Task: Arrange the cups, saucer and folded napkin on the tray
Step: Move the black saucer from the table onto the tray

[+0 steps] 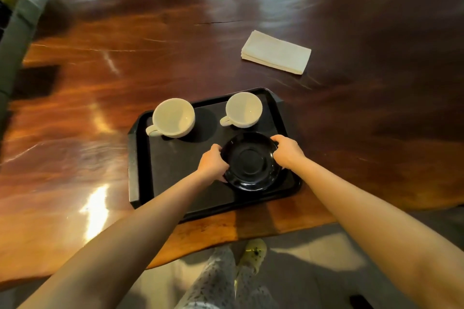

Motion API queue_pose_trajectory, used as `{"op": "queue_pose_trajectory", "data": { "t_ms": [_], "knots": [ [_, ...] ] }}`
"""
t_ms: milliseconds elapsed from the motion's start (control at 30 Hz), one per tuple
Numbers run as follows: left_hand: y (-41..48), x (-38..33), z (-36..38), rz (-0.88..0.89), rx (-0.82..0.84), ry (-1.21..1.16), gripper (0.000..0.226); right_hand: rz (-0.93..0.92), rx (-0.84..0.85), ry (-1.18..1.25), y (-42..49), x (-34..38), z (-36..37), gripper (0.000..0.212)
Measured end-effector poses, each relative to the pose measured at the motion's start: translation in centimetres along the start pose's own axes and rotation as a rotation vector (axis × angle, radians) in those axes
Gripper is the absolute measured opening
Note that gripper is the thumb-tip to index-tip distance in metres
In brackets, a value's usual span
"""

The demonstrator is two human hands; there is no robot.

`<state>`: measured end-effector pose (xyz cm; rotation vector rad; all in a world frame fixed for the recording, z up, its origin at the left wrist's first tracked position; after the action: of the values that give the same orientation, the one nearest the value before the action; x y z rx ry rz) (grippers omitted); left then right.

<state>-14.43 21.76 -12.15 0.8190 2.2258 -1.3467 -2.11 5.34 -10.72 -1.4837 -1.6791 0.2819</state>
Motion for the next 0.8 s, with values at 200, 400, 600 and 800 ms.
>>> {"op": "queue_pose_trajectory", "data": {
  "t_ms": [200, 400, 600, 800],
  "knots": [
    [0.4, -0.4, -0.1, 0.001, 0.113, 0.234, 0.03, 0.022, 0.055, -0.11, -0.1, 0.6, 0.0, 0.056],
    [0.0, -2.2, -1.3, 0.04, 0.167, 0.544, 0.019, 0.067, 0.18, -0.368, -0.8, 2.0, -0.3, 0.053],
    [-0.9, -5.7, -3.7, 0.072, 0.249, 0.731, 0.029, 0.063, 0.22, -0.498, -2.3, 3.7, -3.1, 0.04],
    [-0.8, -12.5, -5.7, 0.217, 0.303, 0.77, 0.038, 0.024, 0.316, -0.39, -3.6, 5.1, -6.7, 0.041]
  ]
}}
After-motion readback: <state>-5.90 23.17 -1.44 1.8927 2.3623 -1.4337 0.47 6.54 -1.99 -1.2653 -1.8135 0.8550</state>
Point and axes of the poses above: each hand's wrist, its own y-axis towards the middle knuckle, its own z-axis out of the palm, x = y × z, the point moved 9 cm from there along y, towards the middle knuckle, and after that the axes turned 5 degrees about z, right-handed, at the moved point
